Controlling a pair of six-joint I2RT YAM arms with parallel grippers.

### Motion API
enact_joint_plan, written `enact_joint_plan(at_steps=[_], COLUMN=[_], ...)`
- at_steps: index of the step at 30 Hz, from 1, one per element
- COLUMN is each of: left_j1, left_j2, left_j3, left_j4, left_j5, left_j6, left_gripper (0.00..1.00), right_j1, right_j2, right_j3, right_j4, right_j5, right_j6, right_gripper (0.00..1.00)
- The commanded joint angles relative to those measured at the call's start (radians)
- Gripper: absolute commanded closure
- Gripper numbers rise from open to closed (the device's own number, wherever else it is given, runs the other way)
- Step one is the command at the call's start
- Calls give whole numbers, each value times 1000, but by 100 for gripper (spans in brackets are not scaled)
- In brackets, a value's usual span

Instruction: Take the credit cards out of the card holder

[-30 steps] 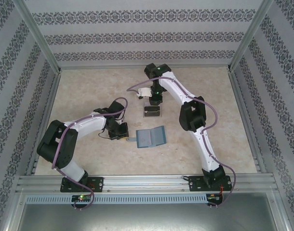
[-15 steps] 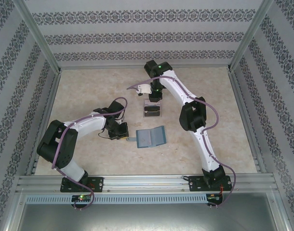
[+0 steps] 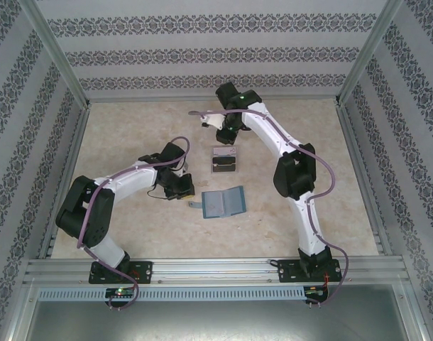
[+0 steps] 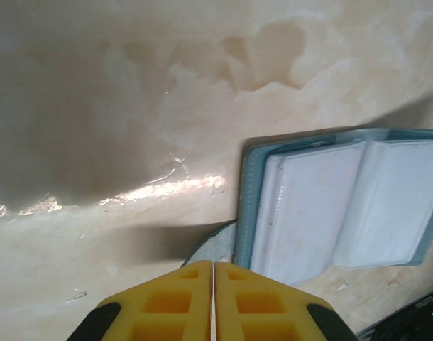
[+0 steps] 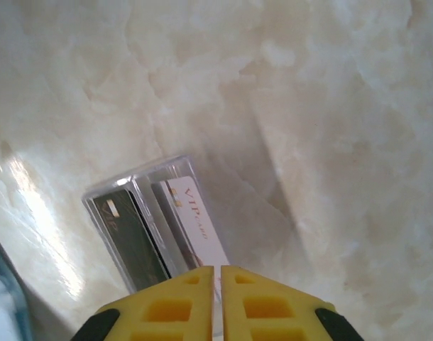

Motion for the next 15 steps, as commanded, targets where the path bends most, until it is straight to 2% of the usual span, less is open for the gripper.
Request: enact_joint_plan(at_steps=[1,10,15], left_j1=[10,4,-11], left_j2=[16,42,73], left_j3=[30,59,62], left_j4=[6,17,30], left_j5=[21,61,78], left_j6=[28,40,41], left_gripper=[91,91,91], right_j1=[21,99,117], right_j2=[-82,-277,-387], right_j3=[-102,-478,-675], right_j4=[99,336,483], right_j5=[-50,0,15], right_j6=[226,555,809], right_gripper=[90,91,94])
